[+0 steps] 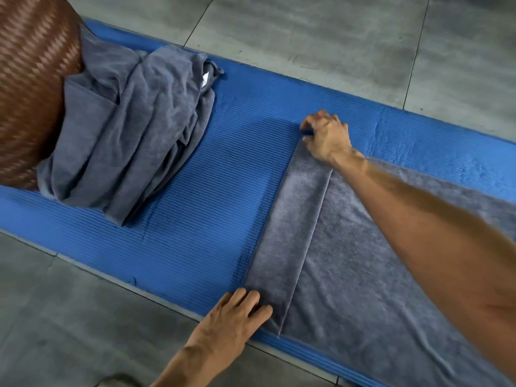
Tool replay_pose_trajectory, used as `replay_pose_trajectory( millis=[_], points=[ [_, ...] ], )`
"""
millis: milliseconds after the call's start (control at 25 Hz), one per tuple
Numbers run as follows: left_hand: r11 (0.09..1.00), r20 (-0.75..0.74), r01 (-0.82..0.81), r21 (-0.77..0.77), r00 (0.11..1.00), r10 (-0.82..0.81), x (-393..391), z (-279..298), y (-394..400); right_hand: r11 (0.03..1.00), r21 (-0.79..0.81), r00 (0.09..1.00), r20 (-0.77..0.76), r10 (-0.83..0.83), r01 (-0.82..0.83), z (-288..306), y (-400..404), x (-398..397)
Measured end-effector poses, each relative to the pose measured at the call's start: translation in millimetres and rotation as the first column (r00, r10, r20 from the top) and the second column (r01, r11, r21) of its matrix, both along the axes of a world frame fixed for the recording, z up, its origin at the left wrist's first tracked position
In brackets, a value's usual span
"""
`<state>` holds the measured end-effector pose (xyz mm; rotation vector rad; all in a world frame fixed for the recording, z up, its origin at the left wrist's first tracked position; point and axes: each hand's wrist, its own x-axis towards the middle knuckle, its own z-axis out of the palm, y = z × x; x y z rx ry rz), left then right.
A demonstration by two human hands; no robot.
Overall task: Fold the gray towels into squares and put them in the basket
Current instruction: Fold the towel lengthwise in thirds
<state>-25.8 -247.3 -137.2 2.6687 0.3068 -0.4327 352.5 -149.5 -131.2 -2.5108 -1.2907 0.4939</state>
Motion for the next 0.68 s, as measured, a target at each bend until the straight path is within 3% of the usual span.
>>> replay_pose_trajectory(
  millis=[80, 120, 240, 400, 600, 680],
  points=[
    [1.0, -0.02, -0.013, 0.009, 1.0, 0.013, 8.2, 7.8, 0.8, 0.994, 0.074, 0.971, 0.23, 0.065, -0.084, -0.3, -9.9, -16.0],
    [1.0, -0.03, -0.007, 0.008, 1.0, 0.007, 11.3, 10.8, 0.9, 0.985, 0.102, 0.958, 0.267, 0.107, -0.138, -3.7, -15.8, -23.8],
    [0.999, -0.04, -0.032, -0.007, 0.999, 0.032, 12.9, 15.6, 2.6, 0.976, 0.042, 0.957, 0.209, 0.203, -0.216, -12.9, -32.8, -37.9],
    [0.999, -0.034, -0.042, -0.014, 0.999, 0.041, 10.1, 15.7, 4.3, 0.992, -0.001, 0.958, 0.26, 0.12, -0.124, -13.8, -44.4, -48.2],
    [0.995, -0.106, -0.046, -0.085, 0.994, 0.036, 20.5, 14.2, 0.6, 0.964, -0.177, 0.977, 0.041, 0.209, -0.199, -15.9, -50.8, -40.5],
    [0.962, -0.121, -0.205, -0.177, 0.975, 0.186, 28.5, 20.7, 4.3, 0.983, -0.117, 0.989, 0.025, 0.143, -0.139, -12.2, -46.6, -35.9]
  ],
)
